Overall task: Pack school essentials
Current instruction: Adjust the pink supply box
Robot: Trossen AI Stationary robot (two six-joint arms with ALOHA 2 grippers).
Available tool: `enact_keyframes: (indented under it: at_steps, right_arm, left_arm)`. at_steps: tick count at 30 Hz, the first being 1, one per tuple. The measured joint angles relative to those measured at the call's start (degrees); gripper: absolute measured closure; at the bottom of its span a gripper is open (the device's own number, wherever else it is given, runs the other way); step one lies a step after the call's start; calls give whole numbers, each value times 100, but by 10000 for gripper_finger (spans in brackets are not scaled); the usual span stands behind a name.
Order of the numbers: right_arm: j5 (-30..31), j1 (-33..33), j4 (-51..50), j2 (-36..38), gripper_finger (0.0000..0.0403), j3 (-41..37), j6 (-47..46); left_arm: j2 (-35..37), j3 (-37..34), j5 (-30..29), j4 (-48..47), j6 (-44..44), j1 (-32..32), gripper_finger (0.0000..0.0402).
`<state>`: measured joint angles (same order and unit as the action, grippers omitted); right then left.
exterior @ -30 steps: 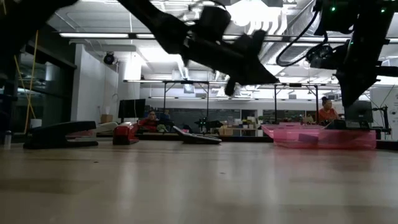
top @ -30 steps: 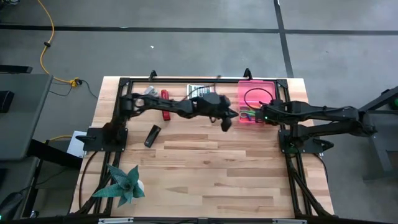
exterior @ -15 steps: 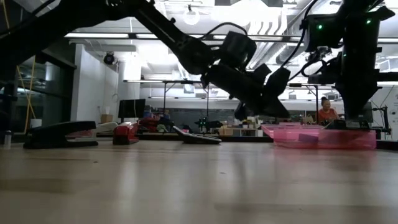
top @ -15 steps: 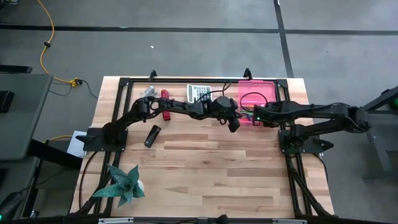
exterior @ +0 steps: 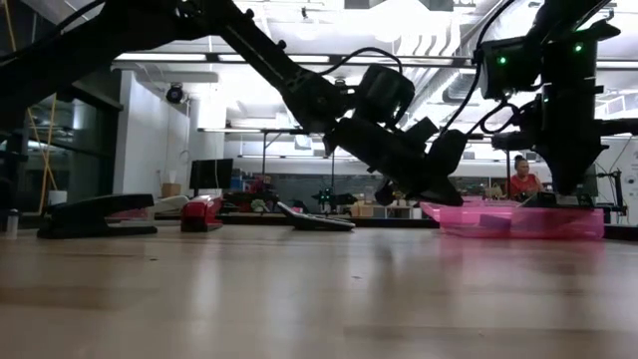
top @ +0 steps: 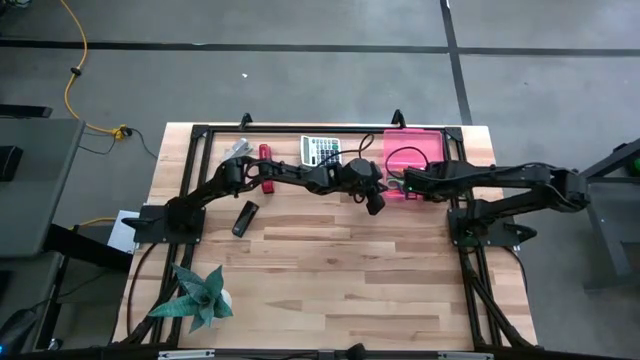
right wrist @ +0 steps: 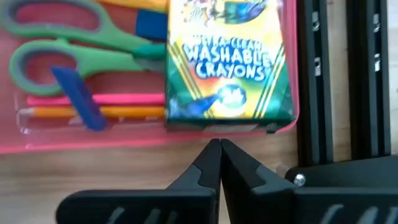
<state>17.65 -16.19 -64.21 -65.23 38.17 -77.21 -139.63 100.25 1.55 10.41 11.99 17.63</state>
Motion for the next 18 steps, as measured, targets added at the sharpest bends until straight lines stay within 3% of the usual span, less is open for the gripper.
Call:
enact_keyframes:
  at_steps: [14, 18]
  right_arm:
    - [309, -621, 848, -678, 403, 0, 663]
    - [235, -620, 689, -447, 403, 139, 901]
  left_arm:
    - [0, 0, 32, -32, -217, -2, 401]
    - [0, 0, 56, -34, -217, 6, 401]
